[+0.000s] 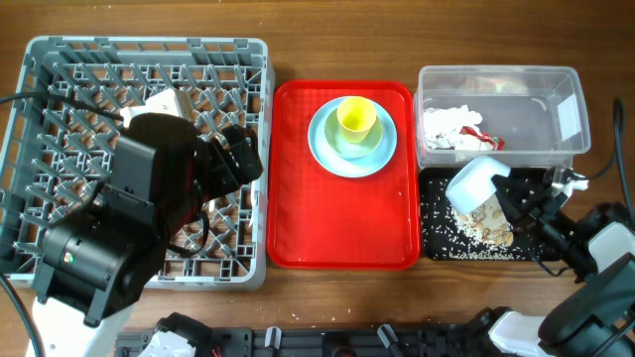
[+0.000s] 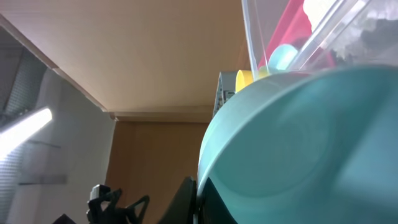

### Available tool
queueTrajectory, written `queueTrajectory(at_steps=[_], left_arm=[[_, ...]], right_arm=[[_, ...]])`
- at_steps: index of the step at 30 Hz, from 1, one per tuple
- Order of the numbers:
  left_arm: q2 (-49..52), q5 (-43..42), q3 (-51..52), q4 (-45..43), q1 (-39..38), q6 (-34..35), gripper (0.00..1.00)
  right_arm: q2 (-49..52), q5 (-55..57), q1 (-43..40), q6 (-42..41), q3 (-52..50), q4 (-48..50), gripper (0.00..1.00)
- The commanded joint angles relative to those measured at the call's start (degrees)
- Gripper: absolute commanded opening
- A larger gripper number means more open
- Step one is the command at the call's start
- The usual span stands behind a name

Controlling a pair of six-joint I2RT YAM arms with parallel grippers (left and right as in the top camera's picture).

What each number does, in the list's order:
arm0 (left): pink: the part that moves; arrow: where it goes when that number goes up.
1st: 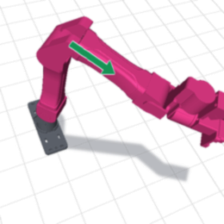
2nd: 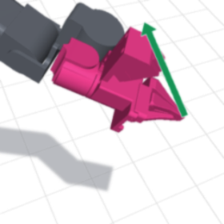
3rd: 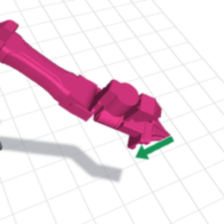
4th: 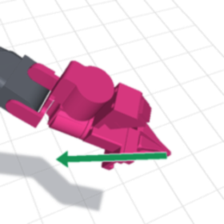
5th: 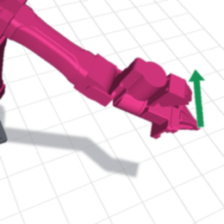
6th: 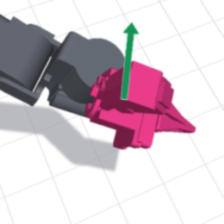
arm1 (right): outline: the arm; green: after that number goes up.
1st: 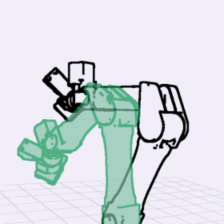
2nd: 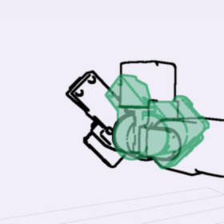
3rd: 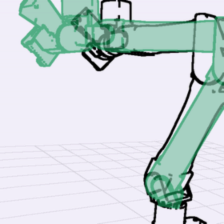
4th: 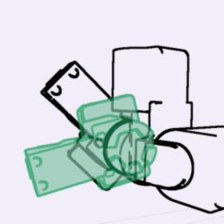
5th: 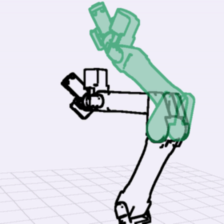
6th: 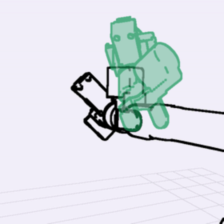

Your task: Sort waste into correct bins and load items into the dishwasher rack

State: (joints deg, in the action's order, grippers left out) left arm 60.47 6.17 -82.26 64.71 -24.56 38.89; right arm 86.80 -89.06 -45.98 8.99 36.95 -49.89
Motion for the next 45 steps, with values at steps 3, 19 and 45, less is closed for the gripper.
queueTrajectory(at_steps=[3,19,45], left_arm=[[-0.31,0.59,-0.48,-0.07,0.35,-0.04,1.00],[-0.31,0.59,-0.48,-0.07,0.35,-0.04,1.00],[-0.31,0.59,-0.48,-0.07,0.35,-0.04,1.00]], right_arm=[[-1.90,8.79,-0.11,0.07,3.87,-3.74,0.04],[-27.06,71.95,74.86,-39.74,15.85,0.81,0.04],[-42.12,107.54,63.95,-49.18,17.05,-6.43,0.88]])
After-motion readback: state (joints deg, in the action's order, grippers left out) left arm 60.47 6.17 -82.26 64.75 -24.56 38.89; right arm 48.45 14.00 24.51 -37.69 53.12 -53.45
